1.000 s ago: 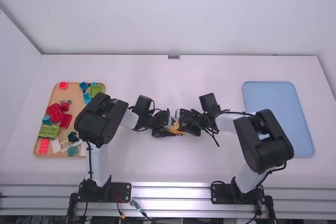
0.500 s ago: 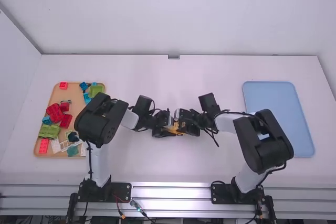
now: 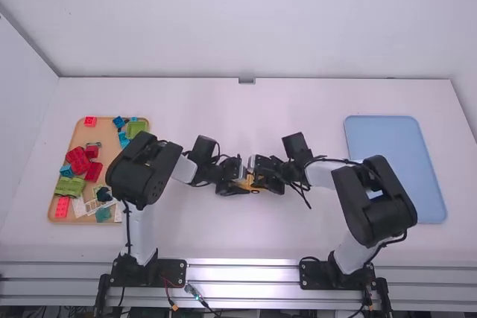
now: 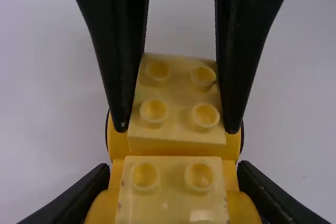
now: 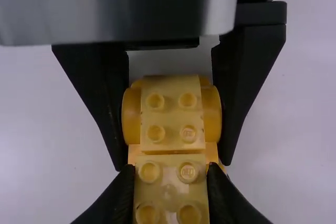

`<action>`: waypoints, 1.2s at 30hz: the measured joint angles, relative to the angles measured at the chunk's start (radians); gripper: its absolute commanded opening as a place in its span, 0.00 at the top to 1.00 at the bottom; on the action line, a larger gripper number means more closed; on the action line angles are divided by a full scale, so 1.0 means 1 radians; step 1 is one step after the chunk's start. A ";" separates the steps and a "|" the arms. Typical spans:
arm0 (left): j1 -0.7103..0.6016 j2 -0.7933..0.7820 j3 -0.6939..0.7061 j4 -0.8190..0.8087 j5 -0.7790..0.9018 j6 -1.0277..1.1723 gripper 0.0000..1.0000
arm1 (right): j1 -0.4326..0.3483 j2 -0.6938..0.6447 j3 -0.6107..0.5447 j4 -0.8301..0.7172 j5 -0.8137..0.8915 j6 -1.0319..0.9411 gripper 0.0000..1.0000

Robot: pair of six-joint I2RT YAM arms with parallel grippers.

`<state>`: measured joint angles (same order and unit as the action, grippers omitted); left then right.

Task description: Assemble lego blocks to make yellow taxi

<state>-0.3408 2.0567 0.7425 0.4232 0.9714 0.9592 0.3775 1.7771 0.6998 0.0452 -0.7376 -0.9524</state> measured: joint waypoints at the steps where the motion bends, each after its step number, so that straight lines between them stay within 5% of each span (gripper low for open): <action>1: 0.000 0.000 0.000 0.001 0.000 0.000 0.61 | 0.000 0.000 0.000 0.000 -0.001 0.002 0.79; 12: -0.001 0.000 0.000 0.001 0.000 -0.002 0.61 | 0.000 0.000 0.000 0.008 -0.003 0.032 0.80; 20: -0.001 0.000 0.000 0.000 0.000 -0.002 0.61 | 0.000 0.000 0.000 0.033 -0.010 0.051 0.52; 26: -0.001 0.000 0.000 0.000 0.000 -0.002 0.61 | 0.000 0.000 0.000 0.075 -0.043 0.059 0.50; 29: -0.002 0.000 0.000 0.000 0.000 -0.002 0.61 | 0.000 -0.016 0.000 0.068 -0.066 0.060 0.63; 31: -0.002 0.000 0.000 0.000 0.000 -0.002 0.61 | -0.001 -0.056 0.000 0.048 -0.081 0.059 1.00; 36: -0.003 0.000 0.000 0.000 0.000 -0.002 0.61 | -0.018 -0.121 0.000 -0.003 -0.093 0.059 1.00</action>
<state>-0.3435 2.0567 0.7425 0.4232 0.9714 0.9573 0.3599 1.6558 0.6998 0.0422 -0.8307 -0.8936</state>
